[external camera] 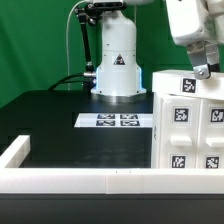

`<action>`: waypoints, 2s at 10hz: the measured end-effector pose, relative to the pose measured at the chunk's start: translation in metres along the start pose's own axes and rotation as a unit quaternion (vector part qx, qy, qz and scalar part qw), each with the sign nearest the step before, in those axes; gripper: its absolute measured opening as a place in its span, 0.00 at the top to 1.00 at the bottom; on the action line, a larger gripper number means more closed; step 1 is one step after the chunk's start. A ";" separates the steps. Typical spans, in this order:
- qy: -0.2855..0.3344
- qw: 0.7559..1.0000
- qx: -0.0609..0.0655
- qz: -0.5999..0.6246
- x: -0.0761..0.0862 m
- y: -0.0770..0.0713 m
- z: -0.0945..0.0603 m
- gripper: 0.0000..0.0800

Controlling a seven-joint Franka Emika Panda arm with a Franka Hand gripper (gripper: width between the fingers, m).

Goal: Assemble cabinet

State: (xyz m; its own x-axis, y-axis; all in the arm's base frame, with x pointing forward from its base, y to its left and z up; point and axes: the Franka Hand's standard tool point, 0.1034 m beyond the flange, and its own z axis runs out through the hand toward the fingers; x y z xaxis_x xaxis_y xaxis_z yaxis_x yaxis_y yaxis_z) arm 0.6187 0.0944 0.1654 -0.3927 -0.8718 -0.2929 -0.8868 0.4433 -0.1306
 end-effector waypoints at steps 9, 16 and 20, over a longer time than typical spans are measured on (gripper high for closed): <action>-0.033 0.928 -0.076 -0.363 -0.023 0.000 -0.013 0.00; -0.024 0.664 -0.092 -0.742 -0.017 0.006 -0.010 0.00; -0.032 0.535 -0.093 -0.839 -0.015 0.006 -0.009 0.00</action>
Offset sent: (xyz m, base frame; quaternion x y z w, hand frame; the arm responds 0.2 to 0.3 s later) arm 0.0000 0.0000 0.0000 0.0000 0.0000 0.0000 1.0000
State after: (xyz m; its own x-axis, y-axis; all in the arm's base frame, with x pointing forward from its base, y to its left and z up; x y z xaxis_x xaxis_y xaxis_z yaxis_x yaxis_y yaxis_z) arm 0.6169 0.1078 0.1778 0.9984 0.0012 0.0560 0.0105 -0.9862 -0.1653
